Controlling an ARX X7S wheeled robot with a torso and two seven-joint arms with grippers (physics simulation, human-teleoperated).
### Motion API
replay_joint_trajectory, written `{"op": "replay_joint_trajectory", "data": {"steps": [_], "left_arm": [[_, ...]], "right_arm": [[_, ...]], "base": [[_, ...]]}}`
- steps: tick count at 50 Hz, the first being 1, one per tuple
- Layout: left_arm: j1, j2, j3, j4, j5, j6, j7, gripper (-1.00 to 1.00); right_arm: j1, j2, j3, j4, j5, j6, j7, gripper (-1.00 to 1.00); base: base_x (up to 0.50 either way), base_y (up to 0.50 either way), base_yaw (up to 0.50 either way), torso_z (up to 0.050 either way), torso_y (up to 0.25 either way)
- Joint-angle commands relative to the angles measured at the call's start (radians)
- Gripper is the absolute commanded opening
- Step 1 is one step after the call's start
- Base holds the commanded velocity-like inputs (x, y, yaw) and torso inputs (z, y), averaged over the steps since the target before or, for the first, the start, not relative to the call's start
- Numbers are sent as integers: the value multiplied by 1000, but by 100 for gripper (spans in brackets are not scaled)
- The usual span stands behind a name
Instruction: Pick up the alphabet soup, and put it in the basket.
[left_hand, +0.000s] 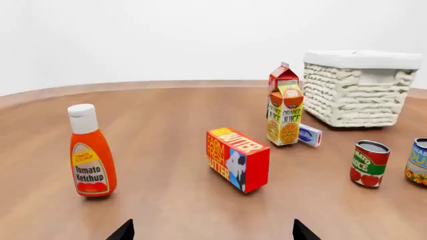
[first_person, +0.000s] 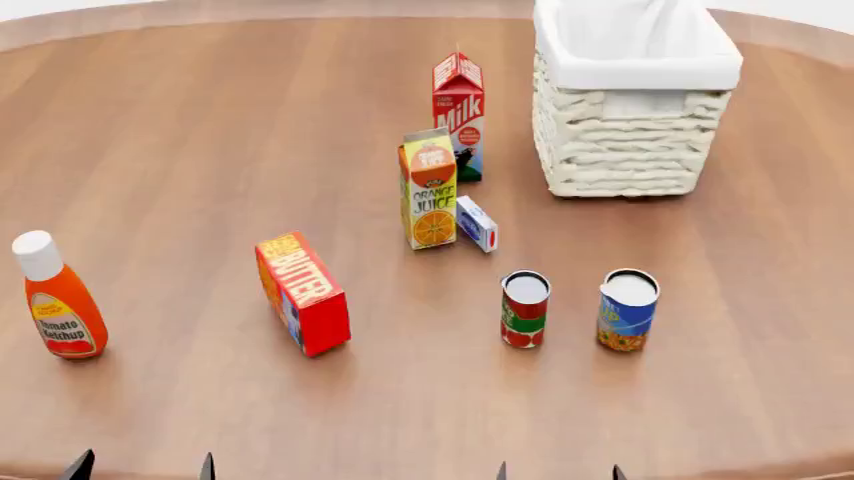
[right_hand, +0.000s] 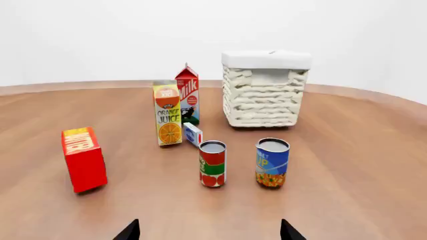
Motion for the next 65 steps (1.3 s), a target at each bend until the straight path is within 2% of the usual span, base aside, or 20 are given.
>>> {"op": "replay_joint_trajectory", "data": {"steps": [1, 21, 31, 42, 52, 65], "left_arm": [[7, -13, -1, 20, -35, 1, -29, 100], [39, -63, 64, 59, -14, 42, -127, 100], [62, -76, 59, 95, 12, 108, -193, 100], [111, -115, 66, 173, 13, 195, -202, 100], [133, -136, 54, 216, -4, 214, -218, 100], [167, -150, 49, 240, 4, 313, -245, 100]], "right_arm": [[-3, 15, -32, -3, 2, -11, 19, 100], [6, 50, -111, 80, 60, -82, 71, 100], [-10, 67, -122, -18, 81, -82, 96, 100], [-25, 98, -134, -149, 70, -86, 122, 100], [-22, 125, -150, -213, 57, -95, 132, 100], [-51, 150, -137, -254, 81, -164, 144, 100]], "base": [[0, 0, 0, 0, 0], [0, 0, 0, 0, 0], [0, 0, 0, 0, 0], [0, 0, 0, 0, 0], [0, 0, 0, 0, 0], [0, 0, 0, 0, 0]]}}
